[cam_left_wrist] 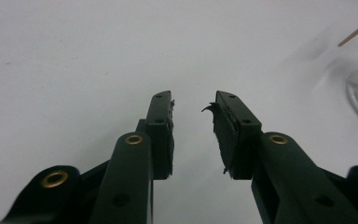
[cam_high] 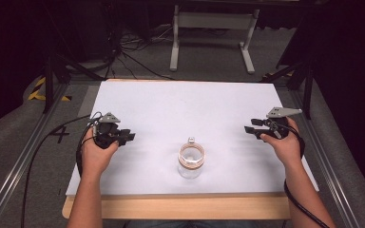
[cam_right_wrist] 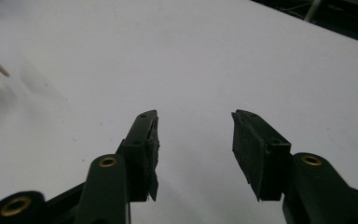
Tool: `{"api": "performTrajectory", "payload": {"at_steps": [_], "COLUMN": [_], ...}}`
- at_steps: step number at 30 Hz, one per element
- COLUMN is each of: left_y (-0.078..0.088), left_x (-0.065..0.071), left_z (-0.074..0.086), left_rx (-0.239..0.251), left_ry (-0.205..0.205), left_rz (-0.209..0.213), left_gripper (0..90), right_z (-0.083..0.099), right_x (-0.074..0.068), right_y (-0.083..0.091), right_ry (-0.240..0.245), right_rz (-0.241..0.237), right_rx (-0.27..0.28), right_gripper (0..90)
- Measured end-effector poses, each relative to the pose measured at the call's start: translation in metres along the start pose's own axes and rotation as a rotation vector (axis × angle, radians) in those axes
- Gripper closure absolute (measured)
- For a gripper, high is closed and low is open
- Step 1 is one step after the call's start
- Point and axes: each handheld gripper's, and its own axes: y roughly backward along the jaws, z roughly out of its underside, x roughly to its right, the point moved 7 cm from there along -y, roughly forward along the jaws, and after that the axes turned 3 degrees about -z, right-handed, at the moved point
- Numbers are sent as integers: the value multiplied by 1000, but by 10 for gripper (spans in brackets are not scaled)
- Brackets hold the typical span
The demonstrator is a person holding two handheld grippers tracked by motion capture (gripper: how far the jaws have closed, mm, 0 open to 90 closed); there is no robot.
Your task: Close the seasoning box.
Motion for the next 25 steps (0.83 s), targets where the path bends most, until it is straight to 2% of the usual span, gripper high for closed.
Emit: {"api": "performTrajectory", "payload": {"at_steps": [3,7,8,9,11,15,16,18,22,25], "left_y": [-4,-12,-14,-15,-18,-23,-24,-25,-26,-25], "left_x": [0,-1,0,-1,1,2,4,5,8,12], "left_z": [4,10,11,12,14,16,17,17,17,13], "left_rx": [-3,-29,-24,-27,-29,-51,-51,-61,-59,-36], "left_ry": [-2,-29,-22,-32,-25,-52,-47,-71,-66,-55], "left_rz": [3,4,13,20,36,36,38,38,52,77], "left_gripper": [673,660,652,641,639,629,624,616,607,596], "right_z": [11,23,25,27,30,35,36,37,37,37], "right_x": [7,12,12,13,12,7,6,6,6,6], "right_y": [-8,-16,-17,-18,-22,-32,-33,-34,-34,-33], "right_ry": [-1,-12,-15,-19,-20,-17,-17,-15,-32,-37], "right_rz": [-2,-15,-16,-19,-22,-39,-41,-44,-50,-51], "right_rx": [-15,-25,-27,-32,-37,-60,-62,-66,-60,-60], "right_gripper": [510,508,505,505,504,496,496,494,485,484]}}
